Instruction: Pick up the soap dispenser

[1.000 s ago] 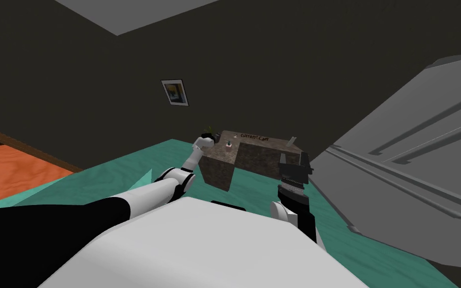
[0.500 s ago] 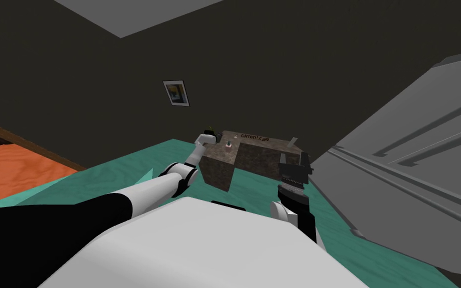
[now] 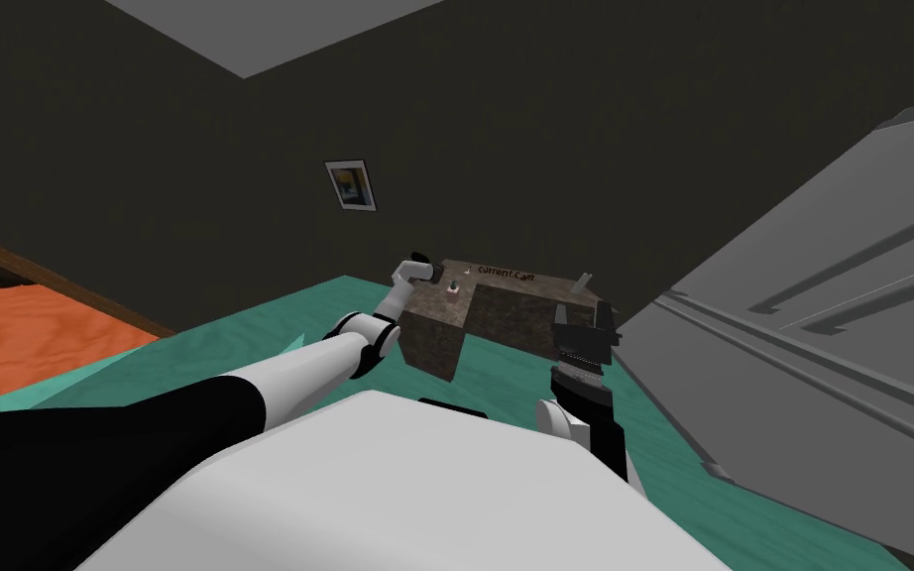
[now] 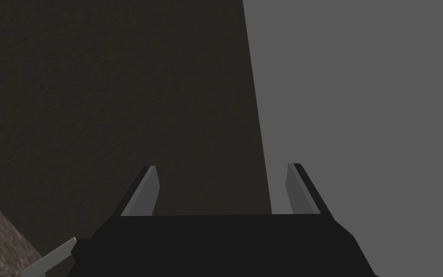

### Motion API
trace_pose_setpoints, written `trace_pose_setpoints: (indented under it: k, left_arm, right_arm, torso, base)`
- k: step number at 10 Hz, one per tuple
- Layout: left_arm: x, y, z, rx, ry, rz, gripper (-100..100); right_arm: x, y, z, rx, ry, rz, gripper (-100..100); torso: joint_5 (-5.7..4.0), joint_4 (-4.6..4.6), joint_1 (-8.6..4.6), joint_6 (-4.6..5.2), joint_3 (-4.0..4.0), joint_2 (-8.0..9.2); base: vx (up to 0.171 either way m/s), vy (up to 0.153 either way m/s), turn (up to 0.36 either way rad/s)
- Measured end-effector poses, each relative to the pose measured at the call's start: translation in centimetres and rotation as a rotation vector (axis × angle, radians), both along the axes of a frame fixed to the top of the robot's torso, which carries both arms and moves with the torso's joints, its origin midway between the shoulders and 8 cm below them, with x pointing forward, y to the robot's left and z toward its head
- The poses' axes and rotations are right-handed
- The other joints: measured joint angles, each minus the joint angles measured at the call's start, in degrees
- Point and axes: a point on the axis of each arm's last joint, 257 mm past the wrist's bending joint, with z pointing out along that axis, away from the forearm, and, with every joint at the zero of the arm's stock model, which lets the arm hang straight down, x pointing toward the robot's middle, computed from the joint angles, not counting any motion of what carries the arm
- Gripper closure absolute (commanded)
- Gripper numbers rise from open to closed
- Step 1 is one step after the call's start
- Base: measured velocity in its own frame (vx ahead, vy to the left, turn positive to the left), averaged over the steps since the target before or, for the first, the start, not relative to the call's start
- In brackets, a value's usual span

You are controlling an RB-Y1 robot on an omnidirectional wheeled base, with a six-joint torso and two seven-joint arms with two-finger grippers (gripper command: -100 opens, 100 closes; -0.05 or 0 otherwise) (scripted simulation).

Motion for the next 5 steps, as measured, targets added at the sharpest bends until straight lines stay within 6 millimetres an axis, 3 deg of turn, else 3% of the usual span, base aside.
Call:
trace_pose_setpoints:
  k: [5]
  left_arm:
    - [-0.7, -2.4, -1.8, 0.009, 0.149, -0.024, -100]
  right_arm:
    - [0.0, 0.0, 0.0, 0.0, 0.0, 0.0, 0]
  torso:
    - [0.0, -0.01, 0.03, 0.0, -0.02, -0.04]
  base:
    - [0.04, -0.001, 0.011]
